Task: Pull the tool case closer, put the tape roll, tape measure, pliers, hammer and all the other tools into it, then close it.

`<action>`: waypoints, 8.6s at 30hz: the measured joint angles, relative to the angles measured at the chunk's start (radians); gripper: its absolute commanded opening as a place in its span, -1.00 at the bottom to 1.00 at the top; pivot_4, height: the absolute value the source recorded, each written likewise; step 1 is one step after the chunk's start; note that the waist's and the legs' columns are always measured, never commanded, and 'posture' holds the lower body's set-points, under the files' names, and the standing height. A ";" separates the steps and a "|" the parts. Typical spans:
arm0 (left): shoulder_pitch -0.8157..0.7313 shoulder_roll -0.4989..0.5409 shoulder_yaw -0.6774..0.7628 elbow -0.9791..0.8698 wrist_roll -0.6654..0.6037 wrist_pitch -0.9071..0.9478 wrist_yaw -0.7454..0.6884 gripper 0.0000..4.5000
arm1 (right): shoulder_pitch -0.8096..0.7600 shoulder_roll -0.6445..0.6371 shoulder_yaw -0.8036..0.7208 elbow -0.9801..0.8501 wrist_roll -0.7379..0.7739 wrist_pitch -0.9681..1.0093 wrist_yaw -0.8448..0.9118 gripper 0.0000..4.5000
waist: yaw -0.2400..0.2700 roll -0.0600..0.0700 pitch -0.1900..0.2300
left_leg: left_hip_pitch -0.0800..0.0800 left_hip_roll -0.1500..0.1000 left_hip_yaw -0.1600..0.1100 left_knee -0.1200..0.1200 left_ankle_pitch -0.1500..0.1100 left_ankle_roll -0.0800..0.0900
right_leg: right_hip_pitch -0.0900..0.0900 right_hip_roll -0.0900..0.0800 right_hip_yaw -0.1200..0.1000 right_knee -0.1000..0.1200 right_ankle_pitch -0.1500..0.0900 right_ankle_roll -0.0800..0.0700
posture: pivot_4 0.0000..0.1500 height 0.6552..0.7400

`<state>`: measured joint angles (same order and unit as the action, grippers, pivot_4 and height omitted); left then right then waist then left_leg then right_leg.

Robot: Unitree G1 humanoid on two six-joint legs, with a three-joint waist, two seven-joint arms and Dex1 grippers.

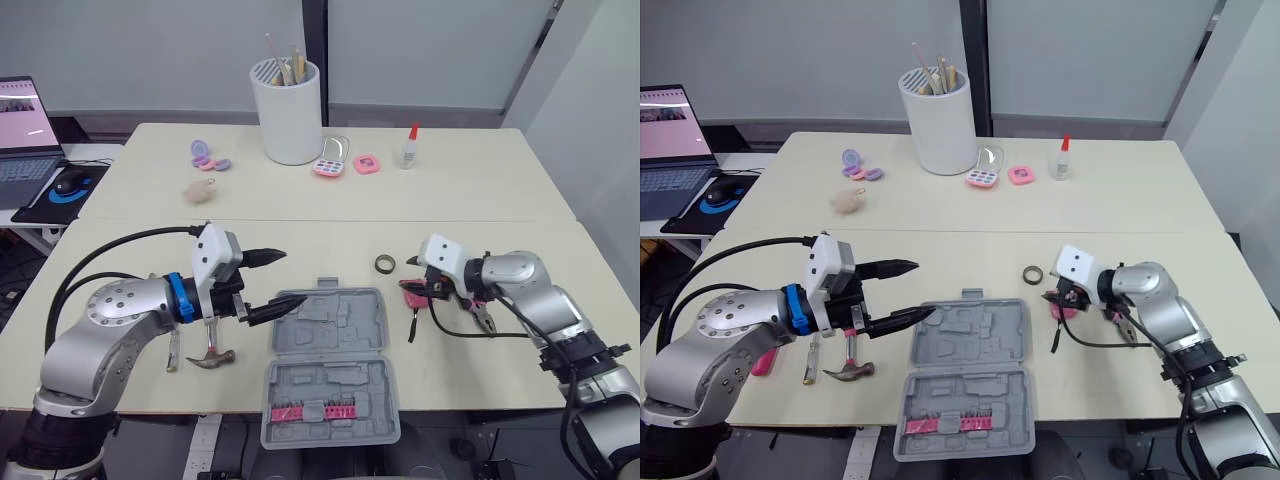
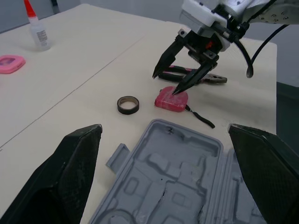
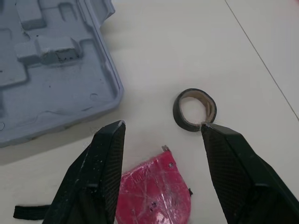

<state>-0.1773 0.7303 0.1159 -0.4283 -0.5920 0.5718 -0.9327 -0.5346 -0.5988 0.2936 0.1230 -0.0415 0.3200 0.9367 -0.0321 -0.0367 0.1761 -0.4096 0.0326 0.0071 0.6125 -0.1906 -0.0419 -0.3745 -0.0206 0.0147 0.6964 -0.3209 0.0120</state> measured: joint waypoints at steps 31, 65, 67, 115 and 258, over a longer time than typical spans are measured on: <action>0.007 -0.077 -0.061 0.006 0.066 -0.126 0.034 1.00 | -0.210 0.269 0.042 0.559 -0.135 -0.135 -0.199 -0.65 | 0.000 0.000 0.000 | 0.000 -0.001 0.000 0.000 0.000 0.000 | 0.000 0.000 0.000 0.000 0.000 0.000 | 1.00 1.00; 0.523 0.052 0.436 -0.134 -0.239 0.085 0.026 1.00 | -0.158 0.526 0.240 0.146 -0.056 0.171 -0.047 -1.00 | -0.002 -0.001 -0.001 | 0.000 0.003 -0.003 0.000 0.000 -0.001 | 0.000 0.000 -0.003 0.000 0.000 0.000 | 1.00 1.00; 0.528 0.066 0.455 -0.142 -0.248 0.095 0.026 1.00 | -0.158 0.542 0.241 0.178 -0.056 0.159 -0.066 -1.00 | -0.001 -0.001 -0.001 | 0.000 0.003 -0.002 0.000 -0.001 -0.001 | 0.000 0.000 -0.002 0.000 0.000 -0.001 | 1.00 1.00; 0.524 0.097 0.462 -0.149 -0.235 0.098 0.026 1.00 | -0.153 0.610 0.249 0.395 -0.114 -0.008 -0.171 -0.47 | -0.001 -0.001 -0.001 | 0.000 0.003 -0.002 -0.001 -0.001 -0.002 | -0.001 0.000 -0.003 -0.001 -0.001 -0.002 | 1.00 1.00; -0.025 0.024 -0.150 -0.094 0.055 -0.164 -0.127 1.00 | 0.559 0.035 -0.278 -0.495 0.377 0.373 -0.314 0.99 | 0.001 -0.001 0.000 | -0.005 0.012 0.001 0.004 -0.003 -0.003 | -0.005 0.017 0.001 0.001 -0.002 -0.003 | 1.00 1.00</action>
<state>-0.2023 0.7539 -0.0339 -0.5225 -0.5365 0.4074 -1.0599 0.0247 -0.5641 0.0154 -0.3716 0.3357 0.6932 0.6231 -0.0311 -0.0382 0.1757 -0.4145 0.0450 0.0079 0.6164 -0.1931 -0.0446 -0.3796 -0.0037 0.0161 0.6970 -0.3227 0.0088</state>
